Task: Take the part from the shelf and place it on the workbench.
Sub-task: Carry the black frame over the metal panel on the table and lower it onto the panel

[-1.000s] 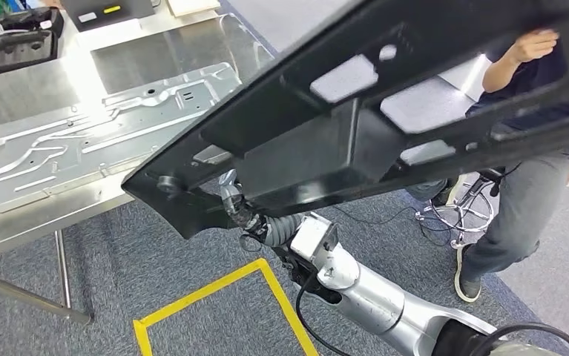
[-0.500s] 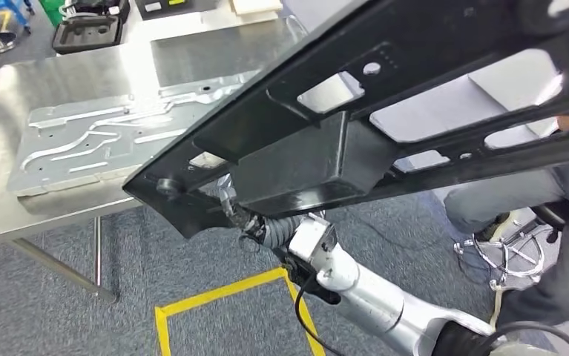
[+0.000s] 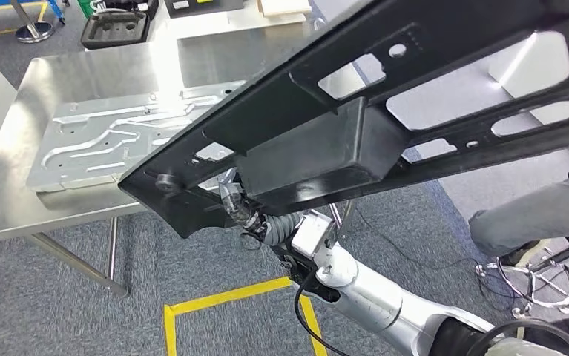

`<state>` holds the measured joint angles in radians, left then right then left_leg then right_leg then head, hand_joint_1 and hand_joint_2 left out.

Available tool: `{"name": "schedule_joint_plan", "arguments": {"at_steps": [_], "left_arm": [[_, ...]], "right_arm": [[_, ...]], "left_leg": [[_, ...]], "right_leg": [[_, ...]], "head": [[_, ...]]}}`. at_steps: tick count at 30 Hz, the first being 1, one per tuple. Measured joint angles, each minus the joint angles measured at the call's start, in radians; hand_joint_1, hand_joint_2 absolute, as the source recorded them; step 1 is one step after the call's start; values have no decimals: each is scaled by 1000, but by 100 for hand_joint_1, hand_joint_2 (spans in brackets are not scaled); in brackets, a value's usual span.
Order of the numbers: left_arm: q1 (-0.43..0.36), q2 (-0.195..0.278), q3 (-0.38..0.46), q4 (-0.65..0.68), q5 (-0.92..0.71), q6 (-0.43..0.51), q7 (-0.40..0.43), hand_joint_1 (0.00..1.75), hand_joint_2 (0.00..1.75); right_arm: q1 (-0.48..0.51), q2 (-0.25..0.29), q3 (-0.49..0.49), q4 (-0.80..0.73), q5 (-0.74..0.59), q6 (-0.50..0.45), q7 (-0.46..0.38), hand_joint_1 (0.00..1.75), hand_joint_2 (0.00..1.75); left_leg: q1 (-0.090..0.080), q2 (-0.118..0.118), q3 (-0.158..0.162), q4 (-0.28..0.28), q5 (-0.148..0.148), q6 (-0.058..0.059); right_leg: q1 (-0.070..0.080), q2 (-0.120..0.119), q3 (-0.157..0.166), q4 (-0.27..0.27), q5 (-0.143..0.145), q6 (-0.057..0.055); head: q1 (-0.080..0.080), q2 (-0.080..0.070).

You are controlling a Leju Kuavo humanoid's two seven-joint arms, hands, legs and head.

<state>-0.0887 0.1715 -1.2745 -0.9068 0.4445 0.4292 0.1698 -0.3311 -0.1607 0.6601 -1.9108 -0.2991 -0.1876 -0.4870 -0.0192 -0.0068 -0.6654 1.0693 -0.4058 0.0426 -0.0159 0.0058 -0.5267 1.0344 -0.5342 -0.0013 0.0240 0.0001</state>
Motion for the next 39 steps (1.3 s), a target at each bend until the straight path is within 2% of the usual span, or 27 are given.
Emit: {"name": "schedule_joint_plan", "arguments": {"at_steps": [3, 5, 6, 8, 9, 10, 11, 12, 13, 14, 15, 16, 17, 19, 20, 22, 24, 26, 27, 28, 30, 31, 32, 34, 36, 38, 39], "left_arm": [[0, 0, 0, 1, 0, 0, -2, 0, 175], [1, 0, 0, 1, 0, 0, -3, 0, 175], [0, 1, 0, 1, 0, 0, -3, 0, 175], [-1, 0, 0, 2, 0, 0, -3, 0, 175], [-1, 0, 0, 2, 0, 0, -3, 0, 175], [0, -1, 0, 2, 0, -1, -4, 0, 175], [2, -1, 0, 2, 0, -1, -4, 0, 175], [3, -2, 0, 2, 0, -1, -4, 0, 175], [4, -3, 0, 2, 0, -2, -4, 0, 175], [4, -4, 0, 3, 0, -2, -3, 0, 175], [3, -4, 0, 3, 0, -2, -3, 0, 175], [1, -4, 0, 4, 0, -1, -3, 0, 175], [0, -4, 0, 4, 0, -1, -3, 0, 175], [-1, -4, 0, 5, 0, 0, -4, 0, 175], [-2, -4, 0, 5, 0, 0, -4, 0, 175], [-2, -4, 0, 5, 0, 1, -4, 0, 175], [0, -5, 0, 5, 1, 1, -5, 0, 175], [2, -6, 0, 5, 2, 2, -6, 0, 175], [3, -7, 0, 5, 3, 3, -6, 0, 175], [3, -7, 0, 6, 4, 4, -6, 0, 175], [6, -7, 0, 9, 7, 5, -6, 0, 175], [9, -7, 0, 11, 8, 6, -7, 0, 175], [12, -7, 0, 13, 8, 7, -8, 0, 175], [14, -8, 0, 15, 9, 10, -10, 0, 175], [8, -10, 0, 16, 9, 12, -12, 0, 175], [-1, -10, 0, 18, 9, 14, -14, 0, 175], [-3, -11, 0, 19, 10, 15, -14, 0, 175]], "right_arm": [[0, 0, 0, 0, 0, 0, -2, 175, 175], [-1, 0, 0, 0, 0, 1, -2, 175, 175], [-2, 0, 0, 0, 0, 1, -3, 175, 175], [-1, 0, -1, 0, 0, 0, -5, 175, 175], [1, 0, -1, 0, 1, 0, -5, 175, 175], [2, 0, -1, 0, 2, 0, -5, 175, 175], [3, 0, -1, 0, 3, -1, -5, 175, 175], [3, 0, -1, 0, 3, -1, -6, 175, 175], [3, 0, -1, 1, 4, -1, -6, 175, 175], [3, -1, -1, 2, 4, -1, -6, 175, 175], [3, -1, -1, 2, 4, -1, -7, 175, 175], [4, -1, -1, 3, 4, -1, -7, 175, 175], [4, -1, -1, 3, 6, -1, -8, 175, 175], [4, -1, -1, 1, 14, -4, -8, 175, 175], [3, -1, -1, 1, 17, -5, -8, 175, 175], [2, 0, -1, 0, 18, -9, -8, 175, 175], [2, 0, -1, 0, 12, -13, -10, 175, 175], [3, 0, -1, 0, 3, -14, -12, 175, 175], [3, 0, -1, 1, -1, -14, -14, 175, 175], [3, 0, -1, 1, -5, -13, -15, 175, 175], [1, 0, -4, 3, -13, -8, -19, 175, 175], [1, 1, -5, 5, -17, -5, -21, 175, 175], [1, 2, -7, 7, -21, -2, -23, 175, 175], [1, 3, -11, 8, -24, 0, -26, 175, 175], [1, 4, -15, 8, -24, 0, -29, 175, 175], [0, 4, -17, 9, -24, -1, -30, 175, 175], [0, 4, -17, 9, -24, -2, -31, 175, 175]], "left_leg": [[-12, 0, 36, -55, -15, 14], [-9, -1, 66, -74, -20, 21], [-7, -2, 79, -79, -25, 25], [-6, -2, 98, -81, -41, 32], [-6, -2, 107, -80, -50, 32], [-5, -4, 117, -78, -60, 31], [-3, -5, 129, -75, -71, 29], [-1, -6, 142, -71, -84, 25], [1, -6, 152, -66, -99, 20], [2, -7, 160, -58, -114, 13], [2, -8, 163, -52, -127, 7], [1, -8, 162, -48, -135, 0], [0, -8, 164, -45, -139, -4], [1, -7, 149, -15, -129, -12], [3, -6, 128, 25, -119, -18], [9, -3, 50, 140, -117, -29], [14, -1, -28, 225, -171, -37], [18, -1, -67, 224, -217, -40], [20, -3, -68, 187, -208, -39], [21, -9, -60, 133, -168, -37], [18, -39, -43, 19, -56, -30], [15, -52, -36, -16, -13, -26], [10, -58, -32, -31, 11, -23], [8, -44, -17, -36, 21, -17], [9, -27, -2, -42, 18, -9], [5, -16, 4, -44, 11, 2], [2, -12, 4, -43, 6, 8]], "right_leg": [[-6, -3, 16, -5, 3, 18], [-7, -5, 2, 37, 3, 26], [-7, -5, -26, 85, -7, 28], [-6, -5, -107, 201, -45, 35], [-6, -5, -148, 244, -64, 38], [-7, -5, -176, 258, -70, 41], [-8, -5, -188, 240, -57, 44], [-10, -5, -184, 193, -22, 48], [-13, -6, -174, 131, 35, 52], [-14, -7, -165, 79, 76, 52], [-13, -7, -157, 44, 107, 45], [-12, -7, -156, 29, 124, 36], [-9, -7, -155, 30, 117, 24], [-10, -5, -144, 26, 118, 9], [-11, -5, -134, 21, 113, 4], [-12, -6, -110, 9, 103, -3], [-11, -5, -85, 0, 88, -5], [-11, 3, -56, -3, 70, -4], [-10, 9, -42, -3, 61, -2], [-11, 16, -29, -3, 51, -1], [-13, 34, -14, 1, 34, 7], [-14, 45, -12, 4, 25, 13], [-15, 59, -9, 6, 17, 20], [-18, 75, -4, 9, 1, 33], [-16, 47, -16, 46, -25, 38], [-7, 10, -76, 155, -74, 36], [-4, 4, -116, 217, -95, 34]], "head": [[0, 0], [1, 0], [1, 0], [2, 0], [2, 0], [2, 0], [2, 0], [2, 0], [2, 0], [1, 0], [1, 0], [0, 0], [0, 0], [0, 0], [0, 0], [-1, 0], [0, 0], [0, 0], [0, 0], [0, 0], [0, 0], [-1, 0], [-1, 0], [-1, 0], [0, 0], [1, 0], [1, 0]]}}
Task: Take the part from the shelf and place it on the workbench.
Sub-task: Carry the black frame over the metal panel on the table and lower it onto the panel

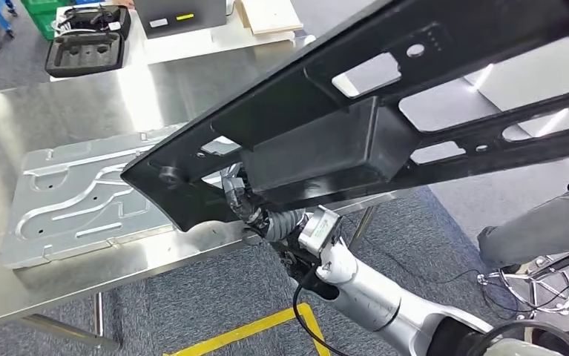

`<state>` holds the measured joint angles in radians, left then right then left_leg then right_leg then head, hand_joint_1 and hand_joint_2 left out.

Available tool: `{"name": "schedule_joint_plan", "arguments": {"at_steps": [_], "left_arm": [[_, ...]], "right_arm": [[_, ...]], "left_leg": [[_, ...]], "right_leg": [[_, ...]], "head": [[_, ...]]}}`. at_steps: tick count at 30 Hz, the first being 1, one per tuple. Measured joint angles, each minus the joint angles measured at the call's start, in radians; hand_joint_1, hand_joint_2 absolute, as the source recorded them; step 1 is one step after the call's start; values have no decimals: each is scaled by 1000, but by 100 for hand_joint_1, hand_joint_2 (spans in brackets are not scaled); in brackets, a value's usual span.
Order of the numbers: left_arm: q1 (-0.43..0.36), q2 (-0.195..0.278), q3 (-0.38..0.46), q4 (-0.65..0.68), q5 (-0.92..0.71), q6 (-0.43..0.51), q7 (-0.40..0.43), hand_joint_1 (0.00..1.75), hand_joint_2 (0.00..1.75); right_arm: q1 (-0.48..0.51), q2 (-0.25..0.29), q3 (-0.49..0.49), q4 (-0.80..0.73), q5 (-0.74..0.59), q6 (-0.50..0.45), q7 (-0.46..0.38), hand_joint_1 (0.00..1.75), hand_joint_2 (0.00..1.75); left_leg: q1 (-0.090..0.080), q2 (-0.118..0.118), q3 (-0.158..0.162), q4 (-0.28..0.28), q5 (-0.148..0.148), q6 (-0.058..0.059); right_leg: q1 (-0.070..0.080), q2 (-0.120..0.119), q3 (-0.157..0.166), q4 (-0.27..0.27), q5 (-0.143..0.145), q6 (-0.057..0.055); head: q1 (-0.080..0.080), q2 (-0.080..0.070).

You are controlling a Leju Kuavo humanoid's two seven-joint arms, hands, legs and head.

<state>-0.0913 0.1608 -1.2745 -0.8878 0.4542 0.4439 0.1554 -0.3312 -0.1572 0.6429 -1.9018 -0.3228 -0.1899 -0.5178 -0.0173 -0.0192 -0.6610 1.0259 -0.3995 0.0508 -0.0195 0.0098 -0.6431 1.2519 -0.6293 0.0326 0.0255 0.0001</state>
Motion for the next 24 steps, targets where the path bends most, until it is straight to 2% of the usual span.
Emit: {"name": "schedule_joint_plan", "arguments": {"at_steps": [1, 2, 3, 5, 6, 7, 10, 12, 13, 15, 16, 17, 18, 20, 21, 22, 24], "left_arm": [[-1, -1, 0, 1, 1, 0, -1, 0, 175], [0, -1, 0, 2, 1, 1, -2, 0, 175], [1, -2, 0, 3, 2, 1, -2, 0, 175], [4, -4, 0, 3, 2, 1, -3, 0, 175], [3, -6, 0, 4, 2, 1, -3, 0, 175], [2, -7, 0, 4, 3, 1, -3, 0, 175], [1, -8, 0, 4, 7, 2, -3, 0, 175], [4, -8, 0, 5, 9, 4, -3, 0, 175], [5, -8, 0, 5, 10, 7, -2, 0, 175], [8, -7, 0, 5, 15, 16, -2, 0, 175], [10, -7, 0, 5, 18, 20, -1, 0, 175], [14, -7, 0, 5, 21, 24, 2, 0, 175], [17, -6, 0, 5, 25, 27, 4, 0, 175], [20, -4, 0, 5, 30, 32, 12, 0, 175], [20, -3, 0, 4, 32, 34, 16, 0, 175], [19, -2, 0, 4, 33, 35, 21, 0, 175], [20, 1, 0, 4, 34, 36, 32, 0, 175]], "right_arm": [[1, 0, 0, 1, 1, -1, 0, 175, 175], [2, 0, 0, 2, 2, -2, 0, 175, 175], [2, 0, 0, 3, 4, -3, 0, 175, 175], [1, -1, -1, 5, 5, -3, 0, 175, 175], [0, -1, -1, 5, 5, -3, 1, 175, 175], [-1, -1, -1, 6, 6, -3, 2, 175, 175], [-4, -1, -1, 6, 16, -8, 12, 175, 175], [-5, -1, -1, 7, 32, -16, 28, 175, 175], [-7, -1, -1, 8, 44, -22, 41, 175, 175], [-9, -2, -1, 11, 85, -40, 85, 175, 175], [-11, -4, -1, 15, 111, -52, 117, 175, 175], [-12, -8, -1, 19, 140, -63, 156, 175, 175], [-15, -15, -1, 24, 172, -75, 200, 175, 175], [-25, -35, -1, 36, 241, -98, 290, 175, 175], [-33, -46, -2, 43, 284, -109, 336, 175, 175], [-44, -58, -3, 50, 334, -118, 386, 175, 175], [-73, -86, -5, 64, 452, -125, 507, 175, 175]], "left_leg": [[-3, 3, 1, 1, -4, 4], [-6, 5, 4, 3, -9, 6], [-9, 6, 7, 4, -13, 8], [-13, 6, 17, 8, -24, 9], [-15, 5, 18, 12, -28, 8], [-15, 5, 18, 14, -30, 6], [-14, 4, 15, 14, -33, -3], [-13, 4, 6, 43, -55, -16], [-10, 5, -12, 84, -78, -24], [3, 6, -70, 209, -131, -39], [9, 7, -97, 259, -144, -45], [15, 8, -110, 279, -140, -51], [20, 9, -103, 257, -117, -55], [27, 10, -43, 128, -48, -59], [26, 10, -10, 63, -28, -58], [23, 10, 12, 20, -19, -55], [15, 10, 24, -3, -22, -45]], "right_leg": [[3, -1, -32, 43, -5, -3], [6, -1, -48, 51, 10, -7], [10, -1, -45, 23, 45, -12], [21, -2, -4, -96, 126, -29], [24, -3, 18, -149, 150, -37], [28, -3, 31, -182, 160, -42], [28, -3, 43, -206, 160, -49], [20, -4, 54, -219, 164, -54], [16, -5, 60, -224, 165, -55], [14, -7, 65, -226, 163, -56], [13, -7, 66, -226, 162, -56], [11, -6, 68, -225, 160, -55], [10, -6, 70, -225, 158, -52], [5, -4, 76, -225, 153, -45], [5, -3, 77, -224, 150, -40], [4, -3, 77, -224, 149, -34], [3, -2, 75, -226, 148, -22]], "head": [[0, 0], [0, 0], [0, 0], [0, 0], [0, 0], [0, 0], [1, 0], [0, 0], [0, 0], [0, 0], [0, 0], [0, 0], [0, 0], [0, 0], [0, 0], [0, 0], [1, 0]]}}
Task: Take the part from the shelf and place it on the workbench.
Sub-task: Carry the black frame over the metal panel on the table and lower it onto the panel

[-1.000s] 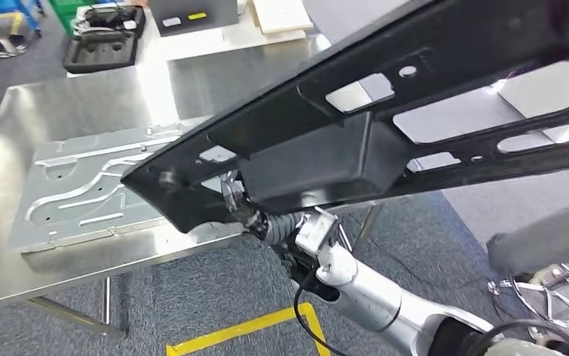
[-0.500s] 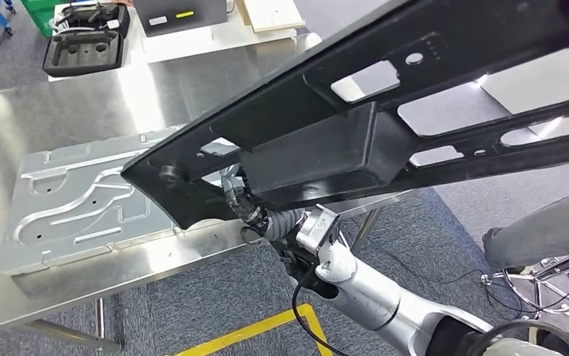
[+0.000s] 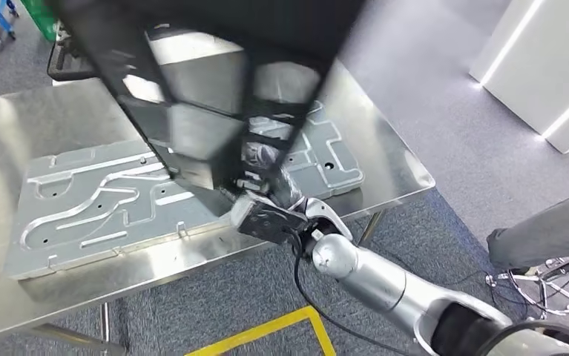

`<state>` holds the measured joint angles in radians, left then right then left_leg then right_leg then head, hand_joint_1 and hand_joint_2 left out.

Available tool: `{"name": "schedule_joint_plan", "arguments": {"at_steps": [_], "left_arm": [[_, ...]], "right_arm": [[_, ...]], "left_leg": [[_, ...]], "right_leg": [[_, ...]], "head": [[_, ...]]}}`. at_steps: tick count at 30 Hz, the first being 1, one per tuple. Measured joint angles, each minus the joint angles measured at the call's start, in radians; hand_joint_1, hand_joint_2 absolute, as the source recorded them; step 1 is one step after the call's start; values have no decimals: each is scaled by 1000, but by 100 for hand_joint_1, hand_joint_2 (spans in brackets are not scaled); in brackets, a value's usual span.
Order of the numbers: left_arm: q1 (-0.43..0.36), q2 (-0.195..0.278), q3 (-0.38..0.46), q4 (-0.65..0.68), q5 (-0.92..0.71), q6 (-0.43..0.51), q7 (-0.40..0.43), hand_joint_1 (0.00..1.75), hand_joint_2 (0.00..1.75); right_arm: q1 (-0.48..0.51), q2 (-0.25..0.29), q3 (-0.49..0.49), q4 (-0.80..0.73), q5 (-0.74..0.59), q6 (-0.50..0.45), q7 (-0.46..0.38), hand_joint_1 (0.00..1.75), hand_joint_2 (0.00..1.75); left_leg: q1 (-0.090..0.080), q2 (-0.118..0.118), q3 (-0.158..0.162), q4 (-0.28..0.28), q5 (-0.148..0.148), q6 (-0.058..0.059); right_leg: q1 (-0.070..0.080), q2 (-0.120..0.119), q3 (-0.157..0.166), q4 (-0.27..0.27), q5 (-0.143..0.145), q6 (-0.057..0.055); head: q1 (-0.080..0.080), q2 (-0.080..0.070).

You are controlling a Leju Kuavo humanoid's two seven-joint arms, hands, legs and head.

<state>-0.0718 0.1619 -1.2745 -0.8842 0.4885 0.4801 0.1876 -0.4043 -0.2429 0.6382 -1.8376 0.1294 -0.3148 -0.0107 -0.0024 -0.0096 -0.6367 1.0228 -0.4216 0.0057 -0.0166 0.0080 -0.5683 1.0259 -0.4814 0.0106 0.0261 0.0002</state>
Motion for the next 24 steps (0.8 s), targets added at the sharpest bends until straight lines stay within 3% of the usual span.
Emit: {"name": "schedule_joint_plan", "arguments": {"at_steps": [3, 4, 6, 7, 8, 9, 11, 13, 16, 18, 20, 22, 23, 24], "left_arm": [[1, 7, 0, 0, 1, -2, 14, 0, 175], [0, 9, 0, 0, 0, -3, 17, 0, 175], [-1, 11, 0, 0, -1, -4, 19, 0, 175], [-1, 12, 0, 0, -1, -5, 20, 0, 175], [-1, 13, 0, 0, -2, -6, 22, 0, 175], [0, 14, 0, 0, -3, -7, 25, 0, 175], [0, 15, 0, 0, -4, -9, 31, 0, 175], [-1, 15, 0, 0, -6, -12, 35, 0, 175], [0, 17, 0, 0, -6, -15, 37, 0, 175], [0, 19, 0, 0, -6, -15, 38, 0, 175], [-1, 20, 0, -1, -6, -15, 38, 0, 175], [-1, 20, 0, -1, -6, -15, 39, 0, 175], [-1, 20, 0, -1, -6, -16, 39, 0, 175], [0, 20, 0, -1, -5, -16, 40, 0, 175]], "right_arm": [[-53, -45, -2, 23, 167, 12, 168, 175, 175], [-71, -60, -4, 32, 201, 16, 200, 175, 175], [-100, -88, -5, 50, 246, 28, 244, 175, 175], [-112, -100, -6, 59, 271, 39, 271, 175, 175], [-125, -111, -6, 69, 307, 56, 305, 175, 175], [-141, -123, -6, 80, 348, 79, 344, 175, 175], [-184, -150, -6, 110, 444, 137, 420, 175, 175], [-227, -176, -6, 146, 530, 188, 473, 175, 175], [-259, -202, -6, 191, 577, 214, 499, 175, 175], [-275, -211, -6, 212, 596, 223, 508, 175, 175], [-296, -218, -5, 231, 643, 251, 531, 175, 175], [-314, -226, -2, 257, 709, 298, 560, 175, 175], [-320, -230, 0, 274, 742, 322, 572, 175, 175], [-324, -235, 1, 291, 769, 342, 582, 175, 175]], "left_leg": [[0, 1, 12, -17, 6, 21], [1, 1, 17, -24, 8, 29], [-2, 2, 20, -26, 6, 40], [-3, 2, 20, -25, 5, 43], [-4, 2, 20, -23, 3, 45], [-5, 2, 21, -20, 1, 45], [-5, 1, 20, -9, -7, 42], [-9, -1, 11, 8, -16, 33], [-13, -4, 3, 15, -18, 22], [-12, -2, -7, 37, -35, 13], [-8, 0, -50, 130, -85, 2], [-4, 1, -113, 255, -132, -5], [-3, 2, -133, 288, -134, -5], [-3, 2, -134, 282, -118, -3]], "right_leg": [[-4, -1, -8, 21, -18, 17], [-4, -2, -27, 63, -40, 20], [-2, -3, -96, 195, -94, 22], [-2, -3, -132, 255, -110, 23], [-2, -3, -152, 282, -108, 24], [-3, -3, -153, 269, -86, 24], [-4, -4, -108, 151, -14, 24], [-3, -4, -64, 48, 25, 18], [-1, -2, -58, 28, 29, 4], [-5, -2, -55, 24, 31, -6], [-7, -3, -51, 21, 32, -12], [-5, -4, -51, 22, 30, -15], [-3, -5, -50, 22, 30, -16], [-2, -5, -49, 22, 29, -16]], "head": [[1, 0], [1, 0], [1, 0], [1, 0], [1, 0], [1, 0], [1, 0], [1, 0], [1, 0], [0, 0], [0, 0], [0, 0], [0, 0], [0, 0]]}}
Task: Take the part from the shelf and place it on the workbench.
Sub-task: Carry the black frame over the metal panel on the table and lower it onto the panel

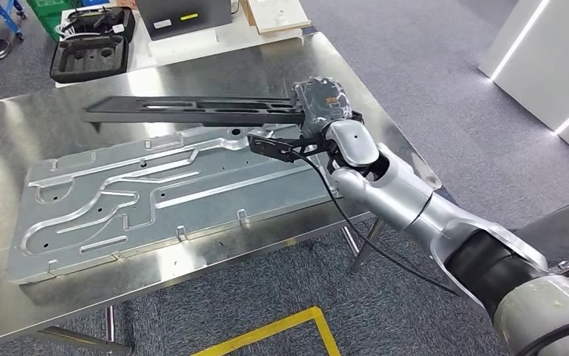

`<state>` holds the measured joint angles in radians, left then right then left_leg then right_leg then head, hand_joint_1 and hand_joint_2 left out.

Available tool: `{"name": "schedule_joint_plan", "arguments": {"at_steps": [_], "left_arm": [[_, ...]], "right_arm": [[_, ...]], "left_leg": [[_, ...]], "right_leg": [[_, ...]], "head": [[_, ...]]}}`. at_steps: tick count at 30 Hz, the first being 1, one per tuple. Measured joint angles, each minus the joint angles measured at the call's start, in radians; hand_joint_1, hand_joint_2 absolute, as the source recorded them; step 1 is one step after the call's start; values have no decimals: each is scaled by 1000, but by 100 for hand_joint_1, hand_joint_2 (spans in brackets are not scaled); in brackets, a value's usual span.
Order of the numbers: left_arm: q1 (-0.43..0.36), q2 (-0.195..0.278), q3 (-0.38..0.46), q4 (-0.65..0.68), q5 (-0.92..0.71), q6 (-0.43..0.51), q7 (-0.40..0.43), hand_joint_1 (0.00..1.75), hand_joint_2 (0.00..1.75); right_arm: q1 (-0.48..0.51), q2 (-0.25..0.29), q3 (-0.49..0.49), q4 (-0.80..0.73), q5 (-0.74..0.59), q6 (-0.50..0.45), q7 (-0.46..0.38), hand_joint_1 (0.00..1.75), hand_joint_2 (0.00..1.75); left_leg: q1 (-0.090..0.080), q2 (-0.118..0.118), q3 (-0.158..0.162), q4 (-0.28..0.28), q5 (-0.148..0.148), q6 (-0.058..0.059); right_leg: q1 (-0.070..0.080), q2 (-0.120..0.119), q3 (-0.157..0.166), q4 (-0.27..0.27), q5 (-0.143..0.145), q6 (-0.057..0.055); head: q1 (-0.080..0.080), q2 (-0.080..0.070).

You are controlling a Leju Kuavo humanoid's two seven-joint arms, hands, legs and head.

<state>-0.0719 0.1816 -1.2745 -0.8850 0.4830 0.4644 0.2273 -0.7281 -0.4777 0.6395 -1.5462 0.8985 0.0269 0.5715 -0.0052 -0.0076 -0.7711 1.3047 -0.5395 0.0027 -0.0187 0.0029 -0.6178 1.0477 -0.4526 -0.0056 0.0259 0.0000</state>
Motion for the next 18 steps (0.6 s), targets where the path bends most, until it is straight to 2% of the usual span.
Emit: {"name": "schedule_joint_plan", "arguments": {"at_steps": [1, 2, 4, 6, 9, 11, 13, 14, 15, 16, 17, 18], "left_arm": [[0, -1, 0, 0, 0, 0, 0, 0, 175], [0, -4, 0, 0, 1, 0, 0, 0, 175], [0, -11, 0, 0, 3, 3, 1, 0, 175], [-1, -20, 0, 0, 4, 4, 4, 0, 175], [-1, -34, 0, 0, 9, 0, -4, 0, 175], [-3, -43, 0, 1, 13, -1, -14, 0, 175], [-5, -50, 0, 1, 17, -2, -21, 0, 175], [-5, -53, 0, 2, 19, -2, -23, 0, 175], [-5, -56, 0, 3, 21, -2, -25, 0, 175], [-5, -58, 0, 3, 22, -2, -27, 0, 175], [-5, -59, 0, 3, 22, -2, -29, 0, 175], [-5, -60, 0, 4, 22, -2, -32, 0, 175]], "right_arm": [[-4, -5, 1, 17, 23, 16, 9, 175, 175], [-7, -9, 1, 32, 42, 28, 16, 175, 175], [-13, -17, 1, 59, 66, 41, 27, 175, 175], [-16, -24, 1, 84, 77, 48, 33, 175, 175], [-16, -33, 3, 111, 93, 63, 36, 175, 175], [-17, -38, 5, 129, 107, 69, 34, 175, 175], [-16, -41, 9, 150, 119, 70, 25, 175, 175], [-14, -43, 13, 160, 128, 68, 16, 175, 175], [-13, -43, 17, 169, 139, 66, 4, 175, 175], [-13, -44, 23, 176, 154, 64, -11, 175, 175], [-14, -44, 29, 181, 168, 60, -27, 175, 175], [-16, -43, 37, 185, 183, 55, -44, 175, 175]], "left_leg": [[0, 0, 19, -46, 33, 4], [-2, 0, 51, -117, 71, 10], [-9, -2, 114, -239, 113, 22], [-17, -3, 133, -275, 112, 29], [-14, -1, 146, -299, 120, 42], [-10, 1, 158, -314, 125, 51], [-10, 1, 160, -313, 123, 57], [-10, 1, 160, -311, 121, 57], [-9, 1, 160, -308, 118, 57], [-7, 0, 160, -302, 114, 55], [-5, 0, 159, -294, 108, 50], [-5, -1, 156, -283, 101, 43]], "right_leg": [[1, 0, 2, 0, -1, 0], [1, 0, 4, 0, -3, 0], [2, 2, 7, -2, -5, 4], [0, 2, 7, -7, -4, 13], [-3, 2, 4, 1, -14, 27], [-3, 1, -33, 81, -56, 31], [-2, 2, -99, 209, -106, 36], [-3, 1, -124, 250, -113, 39], [-6, 1, -133, 256, -101, 43], [-9, 1, -122, 222, -72, 46], [-14, 0, -94, 160, -35, 51], [-16, 0, -65, 99, -10, 56]], "head": [[0, 0], [0, 0], [0, 0], [0, 0], [1, 0], [2, 0], [2, 0], [2, 0], [2, 0], [2, 0], [2, 0], [2, 0]]}}
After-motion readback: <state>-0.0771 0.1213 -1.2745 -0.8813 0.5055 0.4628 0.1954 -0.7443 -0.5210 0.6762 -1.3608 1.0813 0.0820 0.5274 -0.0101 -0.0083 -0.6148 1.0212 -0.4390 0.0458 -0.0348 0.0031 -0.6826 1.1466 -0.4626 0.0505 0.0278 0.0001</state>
